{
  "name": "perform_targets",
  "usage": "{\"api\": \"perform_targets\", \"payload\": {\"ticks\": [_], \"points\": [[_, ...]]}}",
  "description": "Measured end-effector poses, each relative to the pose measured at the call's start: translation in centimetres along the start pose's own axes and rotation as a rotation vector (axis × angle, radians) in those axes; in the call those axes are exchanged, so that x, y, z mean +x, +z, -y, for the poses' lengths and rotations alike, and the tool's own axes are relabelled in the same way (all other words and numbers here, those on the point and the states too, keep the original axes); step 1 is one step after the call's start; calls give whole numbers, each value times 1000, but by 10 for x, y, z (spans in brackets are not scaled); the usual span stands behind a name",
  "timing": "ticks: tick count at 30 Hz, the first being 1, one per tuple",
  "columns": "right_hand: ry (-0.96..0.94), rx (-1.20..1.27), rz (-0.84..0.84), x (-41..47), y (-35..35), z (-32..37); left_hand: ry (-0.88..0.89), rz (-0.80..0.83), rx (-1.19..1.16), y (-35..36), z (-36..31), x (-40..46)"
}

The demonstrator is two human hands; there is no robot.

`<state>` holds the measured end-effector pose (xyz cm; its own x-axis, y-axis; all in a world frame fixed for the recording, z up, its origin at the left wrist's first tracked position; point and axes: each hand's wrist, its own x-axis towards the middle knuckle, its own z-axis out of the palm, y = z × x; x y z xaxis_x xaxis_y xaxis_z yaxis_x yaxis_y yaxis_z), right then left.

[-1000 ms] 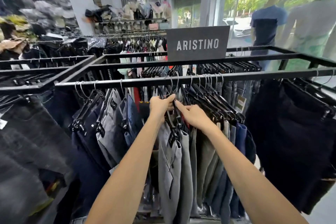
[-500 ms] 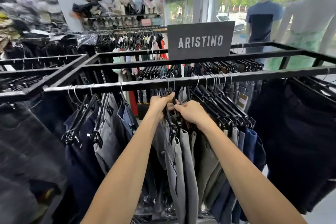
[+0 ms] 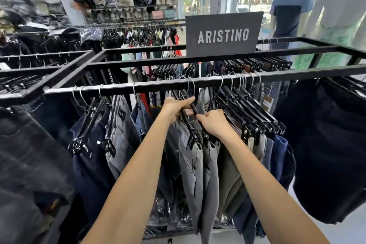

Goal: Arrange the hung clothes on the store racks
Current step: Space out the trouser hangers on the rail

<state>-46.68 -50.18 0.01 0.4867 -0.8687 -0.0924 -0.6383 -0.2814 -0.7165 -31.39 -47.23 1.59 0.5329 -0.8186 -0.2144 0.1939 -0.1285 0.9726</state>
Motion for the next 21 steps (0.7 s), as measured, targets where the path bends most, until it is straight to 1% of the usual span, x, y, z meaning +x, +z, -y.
{"api": "perform_targets", "payload": {"ticks": [3, 5, 7, 10, 12, 17, 19, 21], "points": [[4, -15, 19, -2, 5, 0, -3, -23, 158, -8, -1, 5], [20, 28, -16, -2, 10, 2, 8, -29, 210, -11, -3, 6], [29, 41, -35, -5, 11, 4, 10, -41, 182, -15, -4, 8], [7, 35, -18, -9, 9, 5, -12, -55, 77, -18, -2, 10], [19, 38, -51, -11, 9, 6, -8, -73, 70, -17, 0, 10], [39, 6, -70, -11, 13, 9, 32, -113, 173, -12, 13, 5], [37, 8, -89, -12, 13, 8, 51, -157, 211, -14, 16, 2], [32, 40, -119, -12, 16, 7, 73, -219, 309, -17, 14, -3]]}}
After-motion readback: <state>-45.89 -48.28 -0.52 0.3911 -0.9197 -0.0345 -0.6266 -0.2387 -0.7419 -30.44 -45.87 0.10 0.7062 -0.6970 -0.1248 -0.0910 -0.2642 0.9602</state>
